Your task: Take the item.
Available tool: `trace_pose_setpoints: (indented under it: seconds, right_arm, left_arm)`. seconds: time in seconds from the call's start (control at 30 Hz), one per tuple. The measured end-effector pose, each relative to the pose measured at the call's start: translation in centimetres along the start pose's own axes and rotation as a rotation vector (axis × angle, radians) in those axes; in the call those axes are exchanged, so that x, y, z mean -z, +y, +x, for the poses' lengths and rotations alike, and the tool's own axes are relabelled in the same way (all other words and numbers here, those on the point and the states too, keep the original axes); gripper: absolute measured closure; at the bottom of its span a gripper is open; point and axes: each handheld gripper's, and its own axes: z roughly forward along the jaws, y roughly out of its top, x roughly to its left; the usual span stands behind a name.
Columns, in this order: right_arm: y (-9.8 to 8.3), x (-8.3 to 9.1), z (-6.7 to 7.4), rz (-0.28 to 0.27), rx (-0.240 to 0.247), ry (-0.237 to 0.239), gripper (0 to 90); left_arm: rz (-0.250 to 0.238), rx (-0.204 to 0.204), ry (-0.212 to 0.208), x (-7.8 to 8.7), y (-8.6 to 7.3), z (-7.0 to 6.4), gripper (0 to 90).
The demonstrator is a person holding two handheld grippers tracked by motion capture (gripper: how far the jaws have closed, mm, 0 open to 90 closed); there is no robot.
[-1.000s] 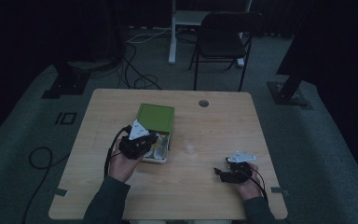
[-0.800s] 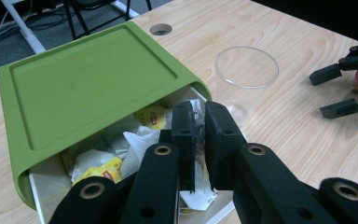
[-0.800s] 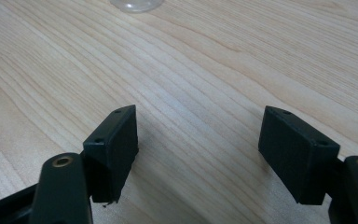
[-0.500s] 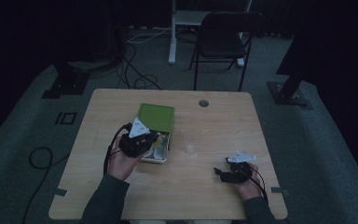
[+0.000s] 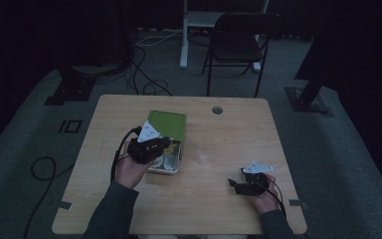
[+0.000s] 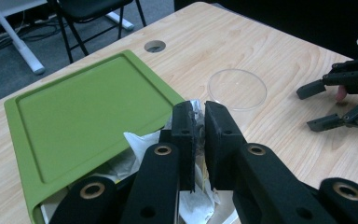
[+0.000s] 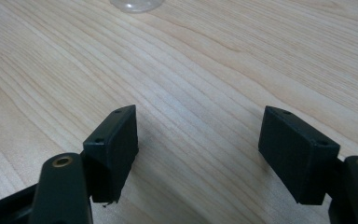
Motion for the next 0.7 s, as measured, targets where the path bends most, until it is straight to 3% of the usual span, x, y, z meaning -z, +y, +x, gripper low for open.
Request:
trace_pose_setpoints:
  seconds: [0.7]
  right_arm:
    - [0.0, 0.0, 0.0, 0.000, 0.000, 0.000, 28.1]
  left_arm:
    - [-0.008, -0.009, -0.022, -1.0, 1.2, -0.3, 84.0]
